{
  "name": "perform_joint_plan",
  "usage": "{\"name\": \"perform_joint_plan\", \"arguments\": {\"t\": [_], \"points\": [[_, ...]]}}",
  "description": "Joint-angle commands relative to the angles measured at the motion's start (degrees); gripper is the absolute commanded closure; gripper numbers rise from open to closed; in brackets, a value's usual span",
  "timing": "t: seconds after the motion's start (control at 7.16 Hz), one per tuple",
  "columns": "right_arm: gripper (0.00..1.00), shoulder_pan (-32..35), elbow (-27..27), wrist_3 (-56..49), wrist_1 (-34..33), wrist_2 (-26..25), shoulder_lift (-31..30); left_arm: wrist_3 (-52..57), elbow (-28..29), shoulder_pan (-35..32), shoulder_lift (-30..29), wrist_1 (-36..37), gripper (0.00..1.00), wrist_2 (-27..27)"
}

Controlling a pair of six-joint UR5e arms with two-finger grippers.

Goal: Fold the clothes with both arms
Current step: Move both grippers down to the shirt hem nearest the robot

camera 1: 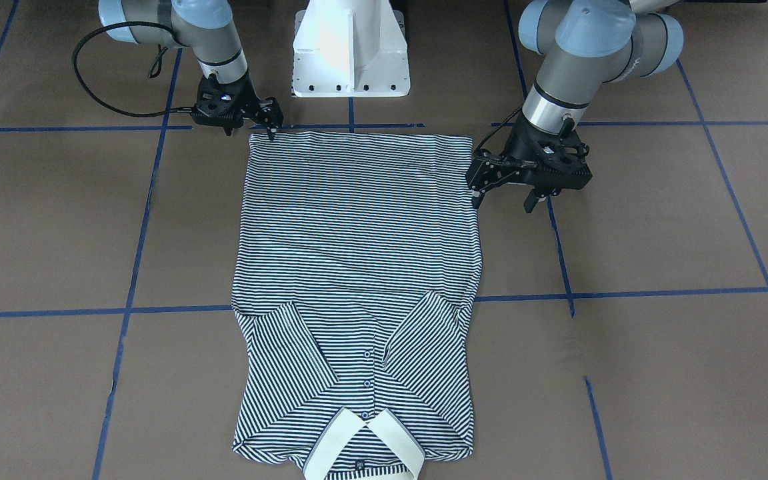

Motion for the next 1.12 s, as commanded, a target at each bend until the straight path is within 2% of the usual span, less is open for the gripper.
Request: {"name": "perform_joint_plan", "arguments": {"t": [0.0,0.42,0.98], "points": [[0.19,-0.30,-0.11,0.00,-0.07,0.09,0.07,0.00,-0.04,-0.02,0.02,0.01,0.00,0.00],[0.19,-0.13,-0.64,0.00,-0.07,-0.26,0.07,0.00,-0.04,-0.02,0.02,0.01,0.00,0.09],[0.31,0.31,-2.75,0.00,-0.07,-0.17,2.53,-0.09,-0.04,-0.02,0.10,0.01,0.00,0.09]]}}
